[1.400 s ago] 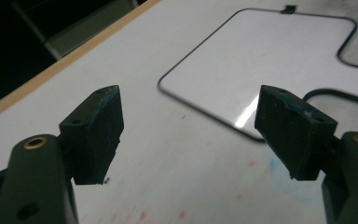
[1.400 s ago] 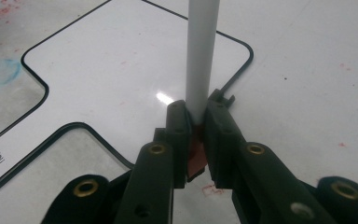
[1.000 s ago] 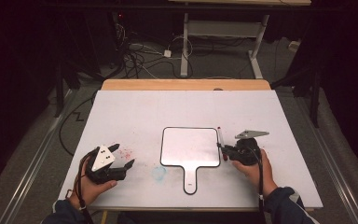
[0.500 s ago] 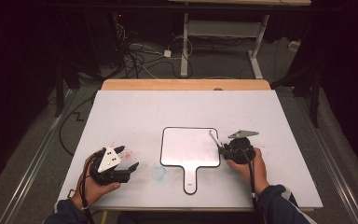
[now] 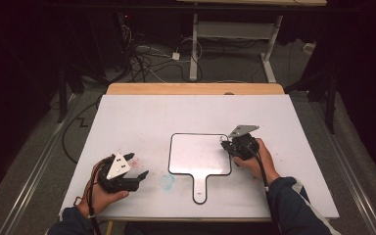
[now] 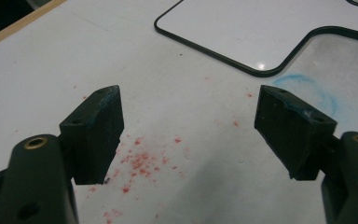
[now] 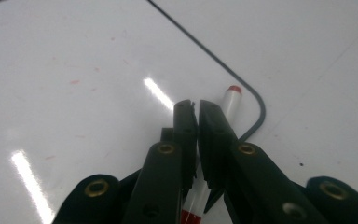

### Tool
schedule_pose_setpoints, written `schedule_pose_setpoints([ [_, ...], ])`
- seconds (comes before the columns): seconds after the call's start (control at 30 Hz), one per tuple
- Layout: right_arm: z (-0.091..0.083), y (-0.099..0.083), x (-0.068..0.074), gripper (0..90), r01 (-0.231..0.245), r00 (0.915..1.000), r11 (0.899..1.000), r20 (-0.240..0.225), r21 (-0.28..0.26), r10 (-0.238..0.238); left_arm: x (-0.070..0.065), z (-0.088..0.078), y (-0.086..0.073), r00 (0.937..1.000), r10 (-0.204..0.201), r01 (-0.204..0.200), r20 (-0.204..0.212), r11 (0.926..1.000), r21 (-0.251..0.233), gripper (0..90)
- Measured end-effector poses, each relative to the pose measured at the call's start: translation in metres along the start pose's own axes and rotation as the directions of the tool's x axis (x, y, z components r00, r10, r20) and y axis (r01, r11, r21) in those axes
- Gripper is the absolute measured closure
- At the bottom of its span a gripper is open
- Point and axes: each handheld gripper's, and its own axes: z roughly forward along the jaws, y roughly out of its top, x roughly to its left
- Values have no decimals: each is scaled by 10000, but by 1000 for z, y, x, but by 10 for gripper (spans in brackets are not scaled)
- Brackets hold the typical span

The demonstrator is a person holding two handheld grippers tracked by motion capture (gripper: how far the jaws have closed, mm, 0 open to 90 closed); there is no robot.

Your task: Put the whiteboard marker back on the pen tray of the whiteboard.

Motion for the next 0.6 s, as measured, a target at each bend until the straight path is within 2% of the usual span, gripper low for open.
schedule_pose_setpoints([
  [0.1,8,-1,-1,868,23,9999,9994,-116,340,-19,-1,1,0,10000,14,-14,76,10000,-21,230],
  [0.23,7,-3,-8,832,-362,9993,9993,-29,117,362,-1,1,1,9999,70,-70,132,10000,-3,230],
  [0.33,6,-4,-9,822,-487,9988,9986,7,188,487,-1,1,1,9998,98,-98,161,10000,7,230],
  [0.43,4,-6,-11,792,-672,9977,9977,-51,-27,672,-2,0,2,9997,231,-230,68,9997,-54,230],
  [0.47,2,-5,-11,775,-740,9973,9972,-43,-125,739,-2,0,1,9999,117,-117,121,9999,-36,230],
  [0.6,-8,-5,-9,735,-684,9976,9963,57,-516,688,-1,-1,1,9998,187,-187,-75,9998,-57,229],
])
